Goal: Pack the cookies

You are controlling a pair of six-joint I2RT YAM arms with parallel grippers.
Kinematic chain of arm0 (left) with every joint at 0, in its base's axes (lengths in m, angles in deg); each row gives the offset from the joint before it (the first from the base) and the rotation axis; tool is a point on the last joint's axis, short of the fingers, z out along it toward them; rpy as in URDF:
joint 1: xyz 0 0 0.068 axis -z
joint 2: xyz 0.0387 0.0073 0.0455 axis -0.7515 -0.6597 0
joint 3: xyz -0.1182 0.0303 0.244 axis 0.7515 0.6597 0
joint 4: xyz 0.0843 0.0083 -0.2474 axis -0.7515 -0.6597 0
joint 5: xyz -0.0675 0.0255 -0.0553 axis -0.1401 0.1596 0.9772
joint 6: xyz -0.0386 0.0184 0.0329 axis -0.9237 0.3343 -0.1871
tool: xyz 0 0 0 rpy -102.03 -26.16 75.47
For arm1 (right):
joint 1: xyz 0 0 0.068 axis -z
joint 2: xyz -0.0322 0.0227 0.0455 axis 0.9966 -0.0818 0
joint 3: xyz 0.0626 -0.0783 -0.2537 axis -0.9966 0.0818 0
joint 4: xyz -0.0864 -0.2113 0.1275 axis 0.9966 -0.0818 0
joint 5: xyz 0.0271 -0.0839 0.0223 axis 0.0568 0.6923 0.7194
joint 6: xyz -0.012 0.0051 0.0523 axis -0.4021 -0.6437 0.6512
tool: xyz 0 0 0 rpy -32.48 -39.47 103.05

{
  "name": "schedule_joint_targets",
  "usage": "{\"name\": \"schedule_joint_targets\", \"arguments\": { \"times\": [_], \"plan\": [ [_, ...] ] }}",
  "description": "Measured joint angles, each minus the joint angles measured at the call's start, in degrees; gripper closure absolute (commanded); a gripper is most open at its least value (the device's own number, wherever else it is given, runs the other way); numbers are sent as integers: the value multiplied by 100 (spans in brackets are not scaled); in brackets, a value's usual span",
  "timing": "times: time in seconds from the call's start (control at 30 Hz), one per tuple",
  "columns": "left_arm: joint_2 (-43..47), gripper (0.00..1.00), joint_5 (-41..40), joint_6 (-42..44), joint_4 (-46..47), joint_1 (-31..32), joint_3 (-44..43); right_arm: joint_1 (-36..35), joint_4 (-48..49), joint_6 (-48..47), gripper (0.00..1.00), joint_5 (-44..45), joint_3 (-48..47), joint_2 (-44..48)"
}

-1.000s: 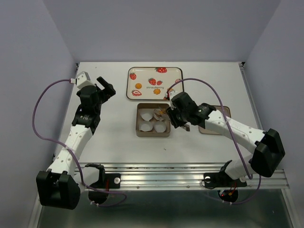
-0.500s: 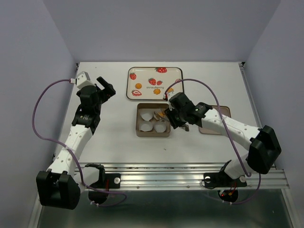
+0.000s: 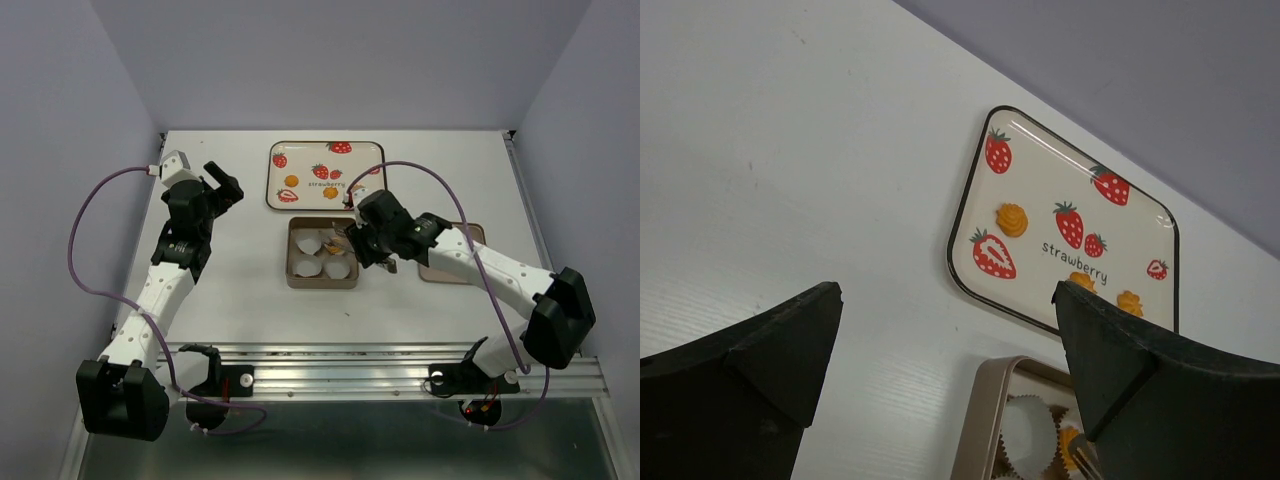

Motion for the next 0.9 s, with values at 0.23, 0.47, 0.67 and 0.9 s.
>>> {"name": "schedule_joint_targets", "arguments": {
  "times": [0.23, 0.47, 0.67, 0.9],
  "plan": [
    [4, 1, 9, 0, 0, 0, 0, 0, 28, -44, 50, -199, -55, 828],
    [59, 1, -103, -9, -2, 0, -2, 160, 319, -17, 52, 516, -708, 608],
    [66, 1, -234, -70, -13, 0, -2, 1220, 612, -17, 49, 568, -1102, -605],
    [63, 1, -286, -68, -61, 0, -2, 1589, 601, -96, 47, 529, -1102, -1311]
  ]
}}
